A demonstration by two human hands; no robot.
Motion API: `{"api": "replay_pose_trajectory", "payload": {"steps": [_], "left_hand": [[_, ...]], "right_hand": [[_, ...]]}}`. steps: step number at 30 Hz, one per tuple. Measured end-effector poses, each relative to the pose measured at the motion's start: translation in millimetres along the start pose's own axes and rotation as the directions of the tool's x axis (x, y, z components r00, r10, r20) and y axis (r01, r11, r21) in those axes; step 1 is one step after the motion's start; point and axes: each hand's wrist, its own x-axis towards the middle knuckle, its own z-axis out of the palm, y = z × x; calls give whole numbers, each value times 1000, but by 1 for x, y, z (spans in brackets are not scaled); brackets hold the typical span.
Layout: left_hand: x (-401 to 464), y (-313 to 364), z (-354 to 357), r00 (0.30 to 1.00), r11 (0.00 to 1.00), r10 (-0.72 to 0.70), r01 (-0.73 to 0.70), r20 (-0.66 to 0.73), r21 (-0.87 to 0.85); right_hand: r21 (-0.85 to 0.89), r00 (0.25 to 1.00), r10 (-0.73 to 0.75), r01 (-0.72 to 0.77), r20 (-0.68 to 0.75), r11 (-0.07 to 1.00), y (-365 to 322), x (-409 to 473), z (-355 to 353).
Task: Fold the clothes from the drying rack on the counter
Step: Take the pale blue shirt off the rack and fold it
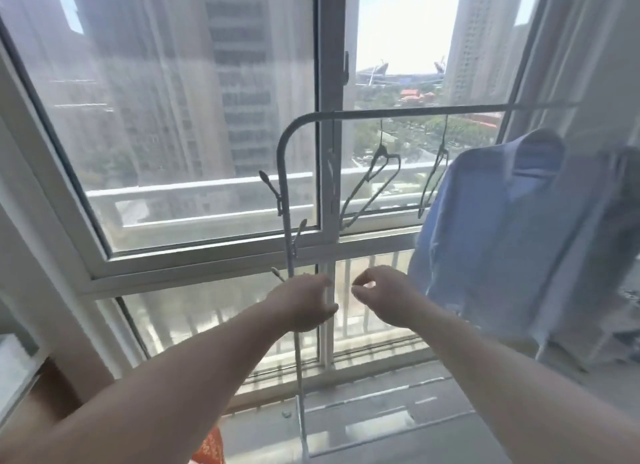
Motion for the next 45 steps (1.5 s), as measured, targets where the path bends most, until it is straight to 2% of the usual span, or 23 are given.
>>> {"api": "replay_pose_trajectory", "payload": {"steps": [4,6,9,16,25,29,32,36,41,43,45], "left_hand": [[49,86,11,997,997,76,-76,-11,22],[61,101,10,995,995,97,-97,-23,18],[101,161,12,989,991,134,-133,-58,22],[177,251,12,975,978,210,-209,-67,12],[316,326,16,949,956,286,-292,-134,-28],[381,355,15,933,939,322,-337,-159,-76],[436,380,10,922,921,346,-369,-173,-123],[481,405,7,930,914,324,-356,-175,-196],[523,436,10,947,927,264,-302,-181,-223],[534,451,11,960,934,221,-259,-169,-248],[545,470,15,977,935,147,-187,-152,-301]], "right_hand": [[69,989,101,-94,-111,993,81,-5,-72],[64,983,120,-112,-137,992,97,-4,-88],[82,969,152,-139,-196,987,152,-7,-132],[39,958,189,-185,-216,982,237,2,-212],[84,897,264,-251,-354,964,320,93,-280],[88,828,333,-330,-451,940,348,144,-305],[25,780,300,-343,-549,939,374,186,-330],[-60,720,222,-344,-658,937,406,220,-357],[-4,689,296,-398,-661,917,457,253,-382],[-6,714,302,-394,-632,919,473,262,-389],[-41,781,262,-345,-567,938,492,270,-396]]}}
